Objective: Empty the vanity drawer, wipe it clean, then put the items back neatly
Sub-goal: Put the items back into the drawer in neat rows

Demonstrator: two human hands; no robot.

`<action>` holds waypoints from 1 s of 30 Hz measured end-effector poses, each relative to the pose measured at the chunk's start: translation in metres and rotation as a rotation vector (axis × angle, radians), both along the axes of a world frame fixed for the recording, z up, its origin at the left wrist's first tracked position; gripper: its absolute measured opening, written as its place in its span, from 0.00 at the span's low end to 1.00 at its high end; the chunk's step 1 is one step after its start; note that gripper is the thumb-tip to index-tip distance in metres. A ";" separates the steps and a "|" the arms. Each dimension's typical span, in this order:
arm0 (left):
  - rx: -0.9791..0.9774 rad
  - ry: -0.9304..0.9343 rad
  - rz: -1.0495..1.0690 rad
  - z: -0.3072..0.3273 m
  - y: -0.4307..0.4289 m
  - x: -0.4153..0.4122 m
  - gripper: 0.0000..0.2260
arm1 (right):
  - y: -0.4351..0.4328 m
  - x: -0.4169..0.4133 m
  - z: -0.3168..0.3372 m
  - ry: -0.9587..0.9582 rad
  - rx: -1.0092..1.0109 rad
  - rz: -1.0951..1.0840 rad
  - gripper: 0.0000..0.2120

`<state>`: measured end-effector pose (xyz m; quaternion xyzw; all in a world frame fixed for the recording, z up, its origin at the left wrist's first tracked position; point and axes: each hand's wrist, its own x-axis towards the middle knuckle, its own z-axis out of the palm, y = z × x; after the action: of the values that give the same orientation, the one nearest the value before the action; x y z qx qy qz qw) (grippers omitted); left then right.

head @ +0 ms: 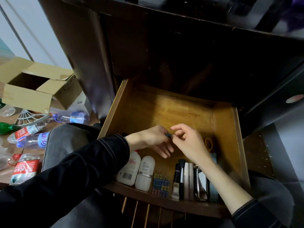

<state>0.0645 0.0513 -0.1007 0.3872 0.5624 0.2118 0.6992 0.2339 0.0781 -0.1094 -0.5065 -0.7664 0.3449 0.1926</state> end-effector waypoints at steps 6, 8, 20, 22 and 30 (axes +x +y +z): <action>0.123 0.248 -0.152 0.000 0.003 -0.001 0.05 | -0.001 0.002 0.000 -0.040 0.069 0.052 0.03; 0.173 0.344 -0.231 0.001 0.004 -0.002 0.05 | -0.001 0.002 0.000 -0.092 0.092 0.079 0.03; 0.233 0.687 -0.764 -0.001 -0.023 -0.007 0.07 | -0.005 0.008 -0.005 -0.408 -0.436 0.490 0.05; 0.244 0.699 -0.788 -0.001 -0.024 -0.003 0.06 | -0.005 0.008 -0.006 -0.423 -0.443 0.505 0.04; 0.255 0.694 -0.790 -0.003 -0.026 0.003 0.06 | -0.009 0.006 -0.009 -0.459 -0.475 0.556 0.06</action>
<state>0.0673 0.0249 -0.1036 0.6981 0.5419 -0.1409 0.4462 0.2398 0.0689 -0.1188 -0.3747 -0.7960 0.4288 -0.2052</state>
